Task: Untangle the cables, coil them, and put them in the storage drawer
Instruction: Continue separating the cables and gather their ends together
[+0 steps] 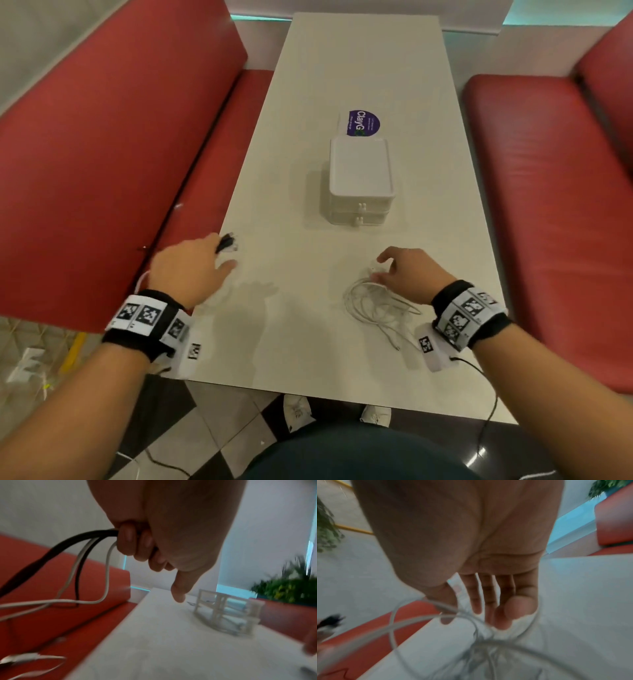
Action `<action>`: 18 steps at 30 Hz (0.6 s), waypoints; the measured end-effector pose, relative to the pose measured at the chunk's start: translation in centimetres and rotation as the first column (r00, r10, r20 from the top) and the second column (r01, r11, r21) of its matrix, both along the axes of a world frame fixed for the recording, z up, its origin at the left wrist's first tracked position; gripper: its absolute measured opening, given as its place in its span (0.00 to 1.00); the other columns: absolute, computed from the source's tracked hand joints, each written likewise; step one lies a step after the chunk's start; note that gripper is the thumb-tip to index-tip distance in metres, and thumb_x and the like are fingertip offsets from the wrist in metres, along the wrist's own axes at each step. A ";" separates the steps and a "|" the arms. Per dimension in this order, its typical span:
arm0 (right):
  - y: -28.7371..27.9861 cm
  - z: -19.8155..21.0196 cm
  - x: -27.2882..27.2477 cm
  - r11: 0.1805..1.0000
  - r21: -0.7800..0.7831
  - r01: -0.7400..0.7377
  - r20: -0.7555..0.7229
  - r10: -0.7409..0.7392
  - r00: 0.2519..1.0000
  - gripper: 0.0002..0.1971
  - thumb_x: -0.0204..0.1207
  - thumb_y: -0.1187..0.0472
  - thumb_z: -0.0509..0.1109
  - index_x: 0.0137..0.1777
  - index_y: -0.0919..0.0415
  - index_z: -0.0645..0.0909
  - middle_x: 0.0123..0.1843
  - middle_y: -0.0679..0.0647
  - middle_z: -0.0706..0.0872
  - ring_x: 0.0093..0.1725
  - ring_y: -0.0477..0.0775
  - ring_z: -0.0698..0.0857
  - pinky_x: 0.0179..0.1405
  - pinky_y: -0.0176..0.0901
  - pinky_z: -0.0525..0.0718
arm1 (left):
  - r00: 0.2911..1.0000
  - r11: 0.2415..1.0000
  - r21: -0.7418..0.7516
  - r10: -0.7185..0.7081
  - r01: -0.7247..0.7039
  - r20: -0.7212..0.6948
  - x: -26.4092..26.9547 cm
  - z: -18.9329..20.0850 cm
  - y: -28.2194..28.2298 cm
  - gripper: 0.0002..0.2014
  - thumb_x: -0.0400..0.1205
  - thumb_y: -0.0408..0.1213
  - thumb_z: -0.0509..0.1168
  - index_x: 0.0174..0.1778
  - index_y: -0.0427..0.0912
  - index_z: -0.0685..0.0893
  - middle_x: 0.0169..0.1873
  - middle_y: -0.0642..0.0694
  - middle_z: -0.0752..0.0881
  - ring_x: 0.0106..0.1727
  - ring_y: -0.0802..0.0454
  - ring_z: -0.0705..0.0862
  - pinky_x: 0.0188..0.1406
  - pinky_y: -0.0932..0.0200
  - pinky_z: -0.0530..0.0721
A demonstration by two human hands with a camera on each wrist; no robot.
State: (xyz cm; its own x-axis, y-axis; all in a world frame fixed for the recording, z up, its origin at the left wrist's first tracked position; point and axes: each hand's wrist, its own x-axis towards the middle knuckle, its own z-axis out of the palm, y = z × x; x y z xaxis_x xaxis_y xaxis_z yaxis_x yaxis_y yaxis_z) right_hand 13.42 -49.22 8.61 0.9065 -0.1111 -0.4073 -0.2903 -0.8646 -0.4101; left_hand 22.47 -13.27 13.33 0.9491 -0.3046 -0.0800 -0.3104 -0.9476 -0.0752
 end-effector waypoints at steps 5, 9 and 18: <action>3.0 -2.8 0.7 0.999 -0.036 0.010 -0.036 -0.012 0.999 0.14 0.73 0.51 0.77 0.56 0.56 0.84 0.55 0.55 0.88 0.54 0.59 0.86 0.51 0.48 0.85 | 0.972 0.912 -0.407 -0.051 -0.048 -0.229 -2.6 -1.9 -4.9 0.10 0.81 0.45 0.65 0.52 0.45 0.73 0.40 0.49 0.82 0.42 0.41 0.83 0.36 0.53 0.72; 4.2 -1.7 1.6 0.922 0.347 0.172 0.100 -0.219 0.971 0.11 0.74 0.56 0.79 0.49 0.60 0.83 0.40 0.53 0.91 0.37 0.52 0.89 0.33 0.35 0.83 | 0.929 0.801 -0.578 -0.081 -0.156 -0.362 -3.2 -1.6 -6.7 0.09 0.80 0.39 0.65 0.53 0.43 0.75 0.43 0.50 0.82 0.41 0.46 0.82 0.44 0.48 0.82; 2.0 -0.8 1.4 0.903 0.353 0.245 0.123 -0.305 0.944 0.10 0.84 0.62 0.65 0.57 0.57 0.88 0.49 0.51 0.91 0.40 0.49 0.90 0.37 0.30 0.81 | 0.928 0.767 -0.593 0.011 -0.246 -0.372 -3.0 -2.4 -5.3 0.06 0.80 0.33 0.63 0.51 0.43 0.76 0.45 0.48 0.84 0.45 0.47 0.84 0.41 0.54 0.77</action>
State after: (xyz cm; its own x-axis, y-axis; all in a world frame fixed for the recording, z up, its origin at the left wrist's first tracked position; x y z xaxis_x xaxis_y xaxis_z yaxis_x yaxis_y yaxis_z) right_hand 14.80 -47.24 7.83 0.9180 -0.2530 -0.3054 -0.3965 -0.5675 -0.7216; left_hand 19.50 -18.58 10.97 0.9336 -0.2749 -0.2298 -0.0757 -0.7782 0.6234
